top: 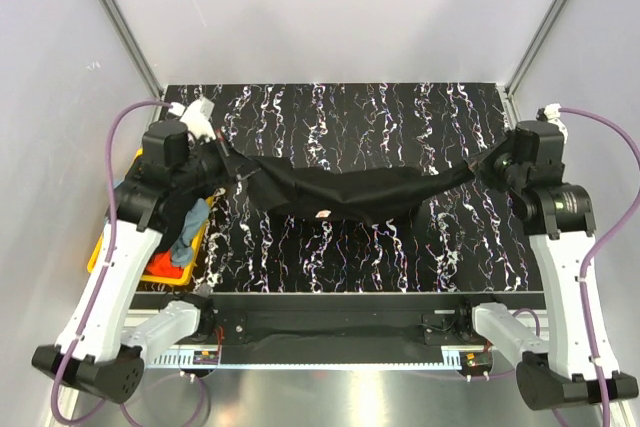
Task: Fold and stack the t-shirts
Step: Flatten the tshirt out
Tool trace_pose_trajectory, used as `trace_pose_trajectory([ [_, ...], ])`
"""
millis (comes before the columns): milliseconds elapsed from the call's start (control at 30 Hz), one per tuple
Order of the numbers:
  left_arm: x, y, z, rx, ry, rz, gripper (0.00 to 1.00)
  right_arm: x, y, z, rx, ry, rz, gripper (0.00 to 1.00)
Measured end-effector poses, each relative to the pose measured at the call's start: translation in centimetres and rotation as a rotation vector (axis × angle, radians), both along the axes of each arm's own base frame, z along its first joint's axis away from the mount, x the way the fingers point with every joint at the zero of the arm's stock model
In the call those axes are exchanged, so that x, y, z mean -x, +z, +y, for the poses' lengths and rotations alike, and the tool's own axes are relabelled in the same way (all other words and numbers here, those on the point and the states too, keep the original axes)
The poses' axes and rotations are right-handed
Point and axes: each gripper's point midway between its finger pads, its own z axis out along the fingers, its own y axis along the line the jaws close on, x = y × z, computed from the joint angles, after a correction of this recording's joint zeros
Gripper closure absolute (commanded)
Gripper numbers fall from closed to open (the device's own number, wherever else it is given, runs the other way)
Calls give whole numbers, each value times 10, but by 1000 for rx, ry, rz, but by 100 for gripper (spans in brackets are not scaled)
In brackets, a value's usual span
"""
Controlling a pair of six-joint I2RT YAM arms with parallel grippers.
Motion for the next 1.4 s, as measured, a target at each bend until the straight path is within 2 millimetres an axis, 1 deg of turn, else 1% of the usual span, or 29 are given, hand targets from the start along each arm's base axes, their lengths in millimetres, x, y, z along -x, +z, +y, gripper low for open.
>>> trace_pose_trajectory([
  [33,5,4,3,-3,8,-7,100,4,4,4,-19,20,-14,100],
  [100,15,19,9,-4,30,-44,100,13,14,15,-62,68,-50,100],
  [167,25,42,18,3,61,-111,100,27,26,24,-108,108,-90,100],
  [267,46,84,29,43,105,-232,100,48,42,37,-178,161,-138,100],
  [333,63,110,37,81,131,-310,100,66,52,46,-239,190,-171,100],
  [433,90,140,46,136,157,-401,100,91,67,56,-330,226,-222,100],
  [500,107,156,52,169,167,-448,100,109,77,62,-388,244,-261,100],
  [567,116,162,56,186,181,-474,100,120,82,63,-421,245,-285,100],
  [600,117,162,57,187,189,-476,100,123,82,63,-432,241,-292,100],
  [667,112,156,61,174,219,-461,100,122,75,63,-444,228,-277,100],
  [700,105,148,62,159,236,-440,100,116,67,63,-446,220,-260,100],
  [733,96,139,63,139,252,-416,100,109,56,63,-448,211,-235,100],
  [800,70,118,62,87,279,-356,100,87,28,65,-453,191,-156,100],
  [833,53,107,61,58,288,-326,100,77,16,65,-454,182,-121,100],
  [867,32,95,57,27,292,-294,100,63,-1,66,-455,170,-76,100],
  [933,-12,74,50,-29,295,-246,100,37,-36,66,-448,135,14,100],
  [1000,-68,50,41,-70,296,-198,100,14,-73,64,-434,95,98,100],
  [1033,-97,38,36,-73,293,-173,100,6,-90,62,-424,72,141,100],
  [1067,-128,22,31,-72,291,-151,100,0,-104,59,-411,49,176,100],
  [1100,-154,7,27,-63,288,-121,100,-7,-116,55,-395,22,205,100],
  [1133,-181,-8,21,-50,278,-102,100,-13,-124,51,-380,0,224,100],
  [1233,-243,-51,2,8,236,-48,100,-29,-142,40,-351,-52,252,100],
  [1267,-260,-65,-6,33,217,-37,100,-34,-149,37,-345,-67,262,100],
  [1333,-285,-85,-25,87,165,-34,100,-43,-165,31,-337,-91,286,100],
  [1367,-293,-94,-33,109,142,-31,100,-45,-174,29,-336,-99,302,98],
  [1400,-300,-101,-42,130,113,-37,100,-46,-182,28,-333,-105,318,92],
])
